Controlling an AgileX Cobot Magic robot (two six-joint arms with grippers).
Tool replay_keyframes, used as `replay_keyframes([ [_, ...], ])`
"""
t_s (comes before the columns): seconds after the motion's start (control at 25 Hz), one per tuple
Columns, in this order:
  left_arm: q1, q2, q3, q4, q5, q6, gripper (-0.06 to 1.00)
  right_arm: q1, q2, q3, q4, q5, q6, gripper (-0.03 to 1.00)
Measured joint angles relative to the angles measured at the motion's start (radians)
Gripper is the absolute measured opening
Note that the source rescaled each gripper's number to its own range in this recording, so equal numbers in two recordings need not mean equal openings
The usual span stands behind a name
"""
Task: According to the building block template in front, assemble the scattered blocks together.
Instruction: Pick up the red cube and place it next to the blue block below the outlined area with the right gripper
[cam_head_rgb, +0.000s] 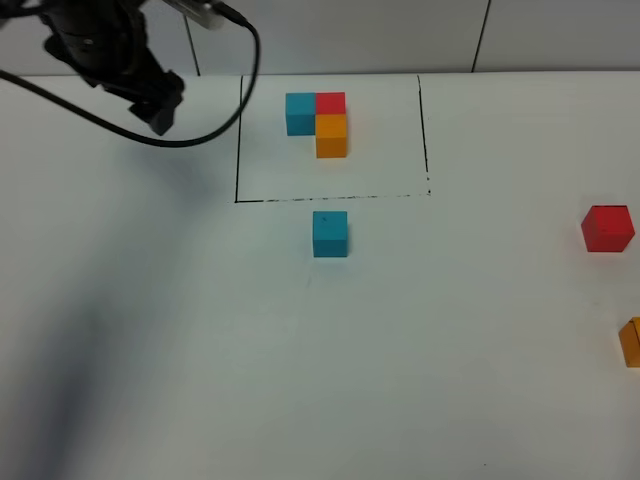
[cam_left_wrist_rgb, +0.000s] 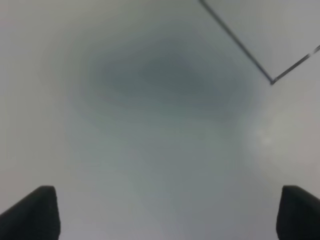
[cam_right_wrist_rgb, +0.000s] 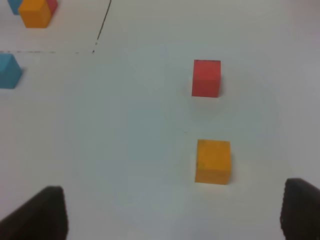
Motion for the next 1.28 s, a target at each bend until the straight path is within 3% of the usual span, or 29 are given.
replay_keyframes([
  [0.28, 0.106, -0.4, 0.375, 0.002, -0.02, -0.053, 0.94, 0.0, 0.0, 0.0, 0.0, 0.0, 0.0, 0.74],
  [0.64, 0.127, -1.002, 0.863, 0.112, -0.158, -0.225, 0.94, 0.0, 0.0, 0.0, 0.0, 0.0, 0.0, 0.74],
  [1.28, 0.127, -1.716, 1.33, -0.098, -0.114, -0.222, 0.91, 0.0, 0.0, 0.0, 0.0, 0.0, 0.0, 0.74],
])
